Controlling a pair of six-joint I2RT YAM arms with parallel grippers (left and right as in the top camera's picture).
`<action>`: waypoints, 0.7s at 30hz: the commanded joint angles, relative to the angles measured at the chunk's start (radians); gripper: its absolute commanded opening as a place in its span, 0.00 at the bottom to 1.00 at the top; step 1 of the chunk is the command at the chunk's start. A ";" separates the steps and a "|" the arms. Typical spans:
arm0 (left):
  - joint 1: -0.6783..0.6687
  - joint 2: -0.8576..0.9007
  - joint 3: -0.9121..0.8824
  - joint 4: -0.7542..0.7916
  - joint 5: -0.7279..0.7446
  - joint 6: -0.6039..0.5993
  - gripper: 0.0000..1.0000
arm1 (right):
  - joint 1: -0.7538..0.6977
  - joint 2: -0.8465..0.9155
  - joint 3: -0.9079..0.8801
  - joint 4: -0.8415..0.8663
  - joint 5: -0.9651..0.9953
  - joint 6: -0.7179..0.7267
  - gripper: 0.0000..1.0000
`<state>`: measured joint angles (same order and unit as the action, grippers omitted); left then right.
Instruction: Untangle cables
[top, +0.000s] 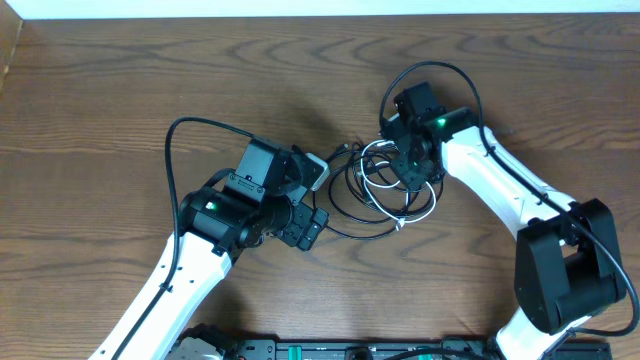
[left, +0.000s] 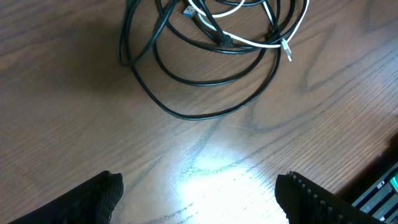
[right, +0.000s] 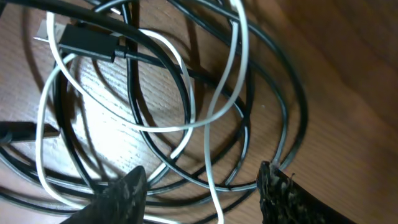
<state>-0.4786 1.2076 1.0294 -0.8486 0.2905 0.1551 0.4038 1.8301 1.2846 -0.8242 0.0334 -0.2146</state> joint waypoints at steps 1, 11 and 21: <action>0.004 -0.002 0.020 0.000 0.016 0.009 0.84 | -0.005 0.003 -0.058 0.037 -0.041 0.047 0.52; 0.004 -0.002 0.020 -0.003 0.016 0.008 0.84 | -0.005 0.003 -0.164 0.083 -0.071 0.101 0.17; 0.004 -0.002 0.020 -0.012 0.016 0.009 0.84 | -0.004 -0.105 -0.018 -0.002 -0.211 0.349 0.01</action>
<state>-0.4786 1.2076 1.0294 -0.8528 0.2905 0.1551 0.4030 1.8175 1.1706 -0.8169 -0.0776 0.0471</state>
